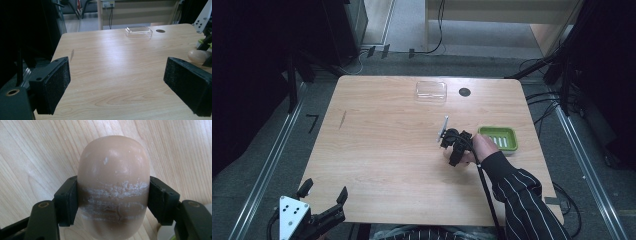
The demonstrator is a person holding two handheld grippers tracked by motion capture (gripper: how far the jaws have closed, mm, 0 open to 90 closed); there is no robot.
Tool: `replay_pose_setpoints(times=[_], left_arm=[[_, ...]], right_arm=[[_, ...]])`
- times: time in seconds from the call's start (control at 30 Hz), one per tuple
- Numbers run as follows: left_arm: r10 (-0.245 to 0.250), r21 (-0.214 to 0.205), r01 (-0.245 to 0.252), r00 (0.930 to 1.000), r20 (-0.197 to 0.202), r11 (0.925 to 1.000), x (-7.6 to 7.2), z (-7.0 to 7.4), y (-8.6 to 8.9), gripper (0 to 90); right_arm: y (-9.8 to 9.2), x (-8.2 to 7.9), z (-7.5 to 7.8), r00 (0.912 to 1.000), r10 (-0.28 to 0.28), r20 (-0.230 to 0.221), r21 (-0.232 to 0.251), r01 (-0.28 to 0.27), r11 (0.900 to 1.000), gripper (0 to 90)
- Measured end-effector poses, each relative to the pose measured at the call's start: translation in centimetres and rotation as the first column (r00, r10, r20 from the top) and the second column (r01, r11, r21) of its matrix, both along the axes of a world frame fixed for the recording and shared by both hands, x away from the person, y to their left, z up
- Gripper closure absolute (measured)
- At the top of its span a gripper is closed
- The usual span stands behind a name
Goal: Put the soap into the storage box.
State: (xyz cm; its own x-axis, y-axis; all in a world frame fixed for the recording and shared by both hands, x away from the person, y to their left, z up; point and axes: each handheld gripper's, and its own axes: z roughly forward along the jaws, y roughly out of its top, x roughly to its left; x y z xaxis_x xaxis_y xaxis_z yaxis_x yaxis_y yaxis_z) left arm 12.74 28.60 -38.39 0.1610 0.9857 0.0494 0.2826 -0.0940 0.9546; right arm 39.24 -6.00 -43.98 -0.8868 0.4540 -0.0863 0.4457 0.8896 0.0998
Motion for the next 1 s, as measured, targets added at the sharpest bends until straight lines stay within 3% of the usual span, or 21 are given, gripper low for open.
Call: replay_pose_setpoints(times=[0.47,1.0], left_arm=[[0.0,0.004,0.0,1.0,-0.001,1.0,0.0,0.0,-0.1,7.2],[-0.001,0.001,0.001,1.0,-0.001,1.0,0.0,0.0,-0.1,7.2]], right_arm=[[-2.8,-0.4,1.1,0.9992,-0.038,0.015,-0.008,0.038,0.9993,34.1],[-5.4,-0.7,2.3,0.9985,-0.04,0.038,-0.022,0.041,0.9989,34.1]])
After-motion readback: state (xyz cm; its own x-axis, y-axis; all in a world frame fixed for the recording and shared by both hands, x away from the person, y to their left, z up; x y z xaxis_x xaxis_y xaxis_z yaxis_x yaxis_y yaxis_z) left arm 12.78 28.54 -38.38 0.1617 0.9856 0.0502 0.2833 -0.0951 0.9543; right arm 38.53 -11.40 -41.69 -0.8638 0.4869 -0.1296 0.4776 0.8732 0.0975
